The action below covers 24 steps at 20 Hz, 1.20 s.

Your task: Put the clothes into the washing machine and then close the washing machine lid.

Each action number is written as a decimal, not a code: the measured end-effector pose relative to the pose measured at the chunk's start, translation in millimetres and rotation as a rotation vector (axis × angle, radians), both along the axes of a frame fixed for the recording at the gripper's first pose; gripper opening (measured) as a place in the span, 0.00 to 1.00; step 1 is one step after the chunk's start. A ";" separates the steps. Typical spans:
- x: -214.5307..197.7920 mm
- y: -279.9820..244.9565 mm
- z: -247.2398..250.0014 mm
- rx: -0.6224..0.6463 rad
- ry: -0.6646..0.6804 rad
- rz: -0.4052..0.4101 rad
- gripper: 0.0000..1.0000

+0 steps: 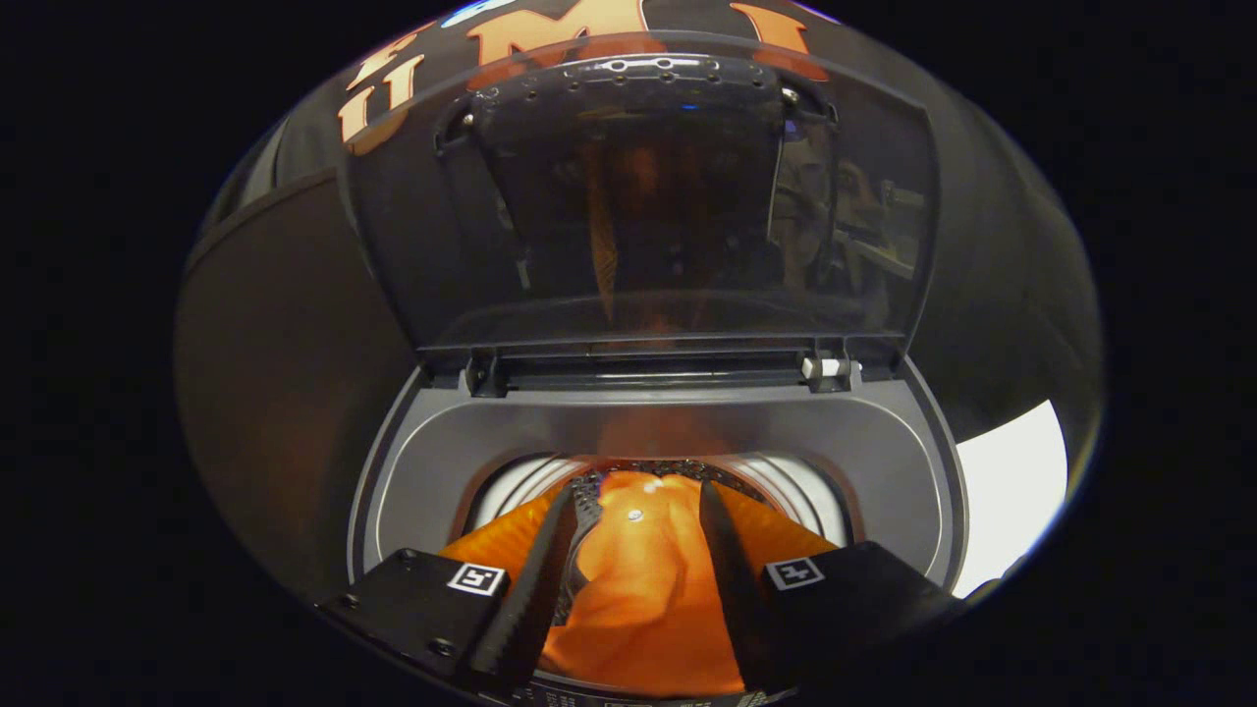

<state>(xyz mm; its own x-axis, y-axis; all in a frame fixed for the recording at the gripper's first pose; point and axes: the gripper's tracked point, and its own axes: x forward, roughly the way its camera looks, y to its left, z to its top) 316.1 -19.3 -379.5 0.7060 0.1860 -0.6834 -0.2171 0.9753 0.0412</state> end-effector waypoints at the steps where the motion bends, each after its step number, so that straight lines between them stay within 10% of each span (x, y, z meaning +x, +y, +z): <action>1: -0.8 -0.5 1.7 0.001 -0.001 -0.003 0.84; 3: -3.9 -2.4 4.0 0.004 0.003 -0.011 0.99; 16: -45.3 -2.2 57.9 0.079 -0.070 -0.050 0.99; 24: -38.9 15.8 236.8 0.142 -0.380 -0.030 0.99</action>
<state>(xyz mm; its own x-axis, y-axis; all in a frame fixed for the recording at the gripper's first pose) 277.2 -3.5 -142.7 0.9098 0.2349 -0.3422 -0.2139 0.9719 0.0985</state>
